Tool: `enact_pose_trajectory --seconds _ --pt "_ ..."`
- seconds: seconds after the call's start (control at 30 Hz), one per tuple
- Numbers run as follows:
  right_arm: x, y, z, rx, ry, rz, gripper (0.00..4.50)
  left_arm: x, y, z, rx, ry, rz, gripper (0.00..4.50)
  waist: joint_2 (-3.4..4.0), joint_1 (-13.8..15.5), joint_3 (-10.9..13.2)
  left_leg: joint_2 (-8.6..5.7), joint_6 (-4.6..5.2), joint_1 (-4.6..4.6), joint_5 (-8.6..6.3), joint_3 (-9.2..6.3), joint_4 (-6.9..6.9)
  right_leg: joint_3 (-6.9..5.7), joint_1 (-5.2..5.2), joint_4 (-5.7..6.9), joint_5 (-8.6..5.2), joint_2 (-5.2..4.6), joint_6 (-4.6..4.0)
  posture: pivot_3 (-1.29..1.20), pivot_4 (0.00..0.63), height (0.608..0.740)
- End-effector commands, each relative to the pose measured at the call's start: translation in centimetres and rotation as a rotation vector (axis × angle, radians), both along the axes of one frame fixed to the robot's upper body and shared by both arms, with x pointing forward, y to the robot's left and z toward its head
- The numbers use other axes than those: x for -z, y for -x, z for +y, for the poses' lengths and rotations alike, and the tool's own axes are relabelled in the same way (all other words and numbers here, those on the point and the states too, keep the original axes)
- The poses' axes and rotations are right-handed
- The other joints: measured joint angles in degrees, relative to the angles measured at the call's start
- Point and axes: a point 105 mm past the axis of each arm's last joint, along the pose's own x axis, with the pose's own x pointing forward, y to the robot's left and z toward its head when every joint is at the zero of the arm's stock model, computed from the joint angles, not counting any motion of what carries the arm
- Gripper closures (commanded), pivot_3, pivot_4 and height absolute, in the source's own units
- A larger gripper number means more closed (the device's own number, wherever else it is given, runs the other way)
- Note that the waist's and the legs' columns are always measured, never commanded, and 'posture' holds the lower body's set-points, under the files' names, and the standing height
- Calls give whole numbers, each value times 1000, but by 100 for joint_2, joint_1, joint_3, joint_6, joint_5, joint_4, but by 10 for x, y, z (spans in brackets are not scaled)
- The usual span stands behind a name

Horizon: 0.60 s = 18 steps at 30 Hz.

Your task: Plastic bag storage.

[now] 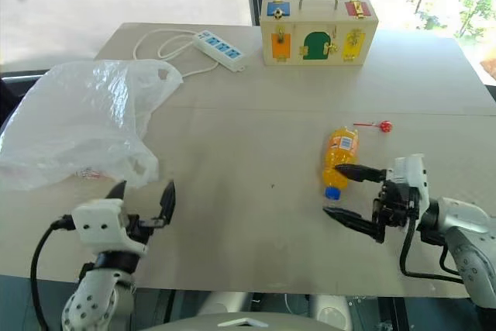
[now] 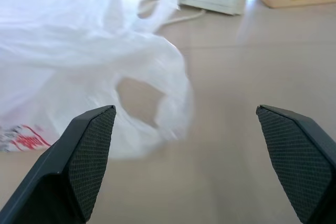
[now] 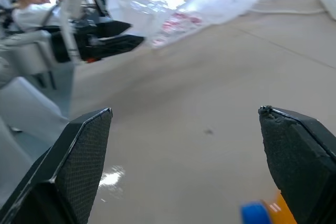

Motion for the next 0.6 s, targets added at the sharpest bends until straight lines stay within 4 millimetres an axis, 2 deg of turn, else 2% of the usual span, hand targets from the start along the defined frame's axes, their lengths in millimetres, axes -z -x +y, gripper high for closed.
enact_pose_trajectory --seconds 0.03,0.13,0.27,0.47,0.5,0.53,0.6 --pt "-17 5 19 -74 -30 -49 0 -3 -8 12 -72 -52 4 24 -2 3 1 0 0 0 0 0 1 0 0 0 3 0 0 0 150 740" --pt "-25 0 29 -91 -51 -78 0 8 -21 16 -92 -93 38 24 -2 23 1 0 -1 1 1 -2 8 -4 1 4 8 4 5 0 150 740" --pt "-27 -2 35 -104 -56 -88 0 17 -38 13 -71 -79 51 24 -6 83 3 -1 -1 0 1 -4 9 -5 -2 1 12 5 6 0 150 740" --pt "-30 -6 37 -96 -60 -103 0 17 -45 9 -43 -55 31 24 -6 85 3 -3 -1 -13 1 -11 11 -11 -10 -1 16 4 5 0 150 740" --pt "-30 -6 37 -93 -62 -104 0 16 -45 9 -45 -50 18 518 -6 80 3 -3 -1 -14 1 -11 11 -10 -12 0 16 4 4 0 150 740" --pt "-30 -7 37 -90 -65 -106 0 15 -45 10 -49 -54 10 693 -5 81 2 -3 -1 -17 1 -11 11 -9 -20 3 16 4 4 0 150 740" --pt "-30 -7 38 -89 -66 -107 0 13 -44 10 -52 -63 0 1601 -5 84 2 -2 -1 -26 2 -12 14 -9 -28 8 16 5 4 0 150 740"
